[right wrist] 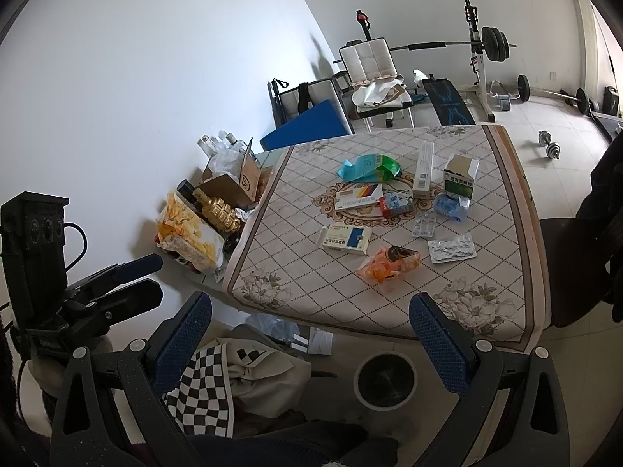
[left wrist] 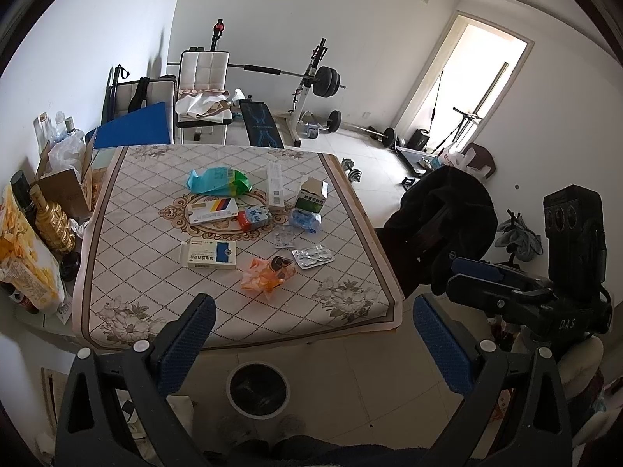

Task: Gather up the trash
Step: 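Grasp the white medicine box with the left tool while the right tool grasps a white box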

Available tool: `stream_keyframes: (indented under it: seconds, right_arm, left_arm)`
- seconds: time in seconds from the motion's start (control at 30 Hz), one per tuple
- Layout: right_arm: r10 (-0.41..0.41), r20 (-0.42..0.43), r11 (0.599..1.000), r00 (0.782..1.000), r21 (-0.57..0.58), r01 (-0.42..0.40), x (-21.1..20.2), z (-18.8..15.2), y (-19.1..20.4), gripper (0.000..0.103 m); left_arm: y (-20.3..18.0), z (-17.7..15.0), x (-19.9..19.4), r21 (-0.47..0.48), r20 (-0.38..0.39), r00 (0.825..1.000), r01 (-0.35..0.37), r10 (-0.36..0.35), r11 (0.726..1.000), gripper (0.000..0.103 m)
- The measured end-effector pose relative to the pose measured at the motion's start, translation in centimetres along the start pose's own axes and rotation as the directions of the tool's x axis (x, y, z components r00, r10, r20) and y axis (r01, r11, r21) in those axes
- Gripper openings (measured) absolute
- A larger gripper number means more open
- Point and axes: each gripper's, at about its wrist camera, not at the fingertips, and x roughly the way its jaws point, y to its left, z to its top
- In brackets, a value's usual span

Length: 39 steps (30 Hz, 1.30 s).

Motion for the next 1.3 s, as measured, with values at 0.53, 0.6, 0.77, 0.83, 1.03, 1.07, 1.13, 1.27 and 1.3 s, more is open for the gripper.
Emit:
stream_keyframes:
  seconds: [0.53, 0.6, 0.77, 0.83, 1.03, 1.07, 1.13, 1.27, 1.3]
  right_arm:
    - [-0.259, -0.052, 0.914, 0.965, 0.309, 0.262, 8.6, 2.6, -8.1, 0.103]
    - [-0.307, -0.086, 0.868, 0.948, 0.383, 0.315, 11.7, 3.8, -11.6, 0.103]
    - [-0.406, -0.184, 0.765, 0.895, 0.468, 0.443, 19.3, 8.5, -20.9, 0.103]
    - [-0.411, -0.215, 0.745, 0.886, 0.48, 0.463, 22.5, 10.7, -24.5, 0.103]
    - [-0.381, -0.305, 0.726, 0.873, 0.485, 0.487, 33.8, 17.6, -34.6, 0.103]
    - [-0.372, -0.317, 0.722, 0.873, 0.492, 0.486, 35.4, 18.4, -35.8, 0.103]
    - [-0.352, -0.34, 0.711, 0.872, 0.509, 0.485, 38.3, 20.0, -38.2, 0.103]
    - [-0.284, -0.355, 0.711, 0.891, 0.545, 0.444, 42.3, 22.2, -40.7, 0.103]
    - [-0.275, -0.356, 0.716, 0.893, 0.544, 0.438, 43.4, 22.8, -41.1, 0.103]
  left_arm:
    - [7.6, 2.9, 11.3, -0.052, -0.133, 0.934, -0.339, 0.33, 0.939, 0.103]
    - [10.1, 3.3, 15.6, -0.104, -0.211, 0.9, -0.408, 0.381, 0.907, 0.103]
    - [15.9, 3.4, 25.3, -0.254, -0.392, 0.828, -0.516, 0.4, 0.818, 0.103]
    - [18.4, 3.4, 29.4, -0.331, -0.468, 0.796, -0.561, 0.384, 0.759, 0.103]
    - [22.4, 3.0, 37.2, -0.594, -0.564, 0.79, -0.59, 0.24, 0.547, 0.102]
    - [22.7, 2.8, 38.1, -0.64, -0.558, 0.802, -0.58, 0.213, 0.505, 0.102]
    - [23.4, 2.6, 40.4, -0.698, -0.565, 0.808, -0.575, 0.165, 0.426, 0.102]
    - [25.1, 2.1, 43.5, -0.761, -0.581, 0.806, -0.588, 0.113, 0.275, 0.102]
    - [25.4, 2.0, 43.9, -0.773, -0.58, 0.808, -0.586, 0.103, 0.242, 0.102]
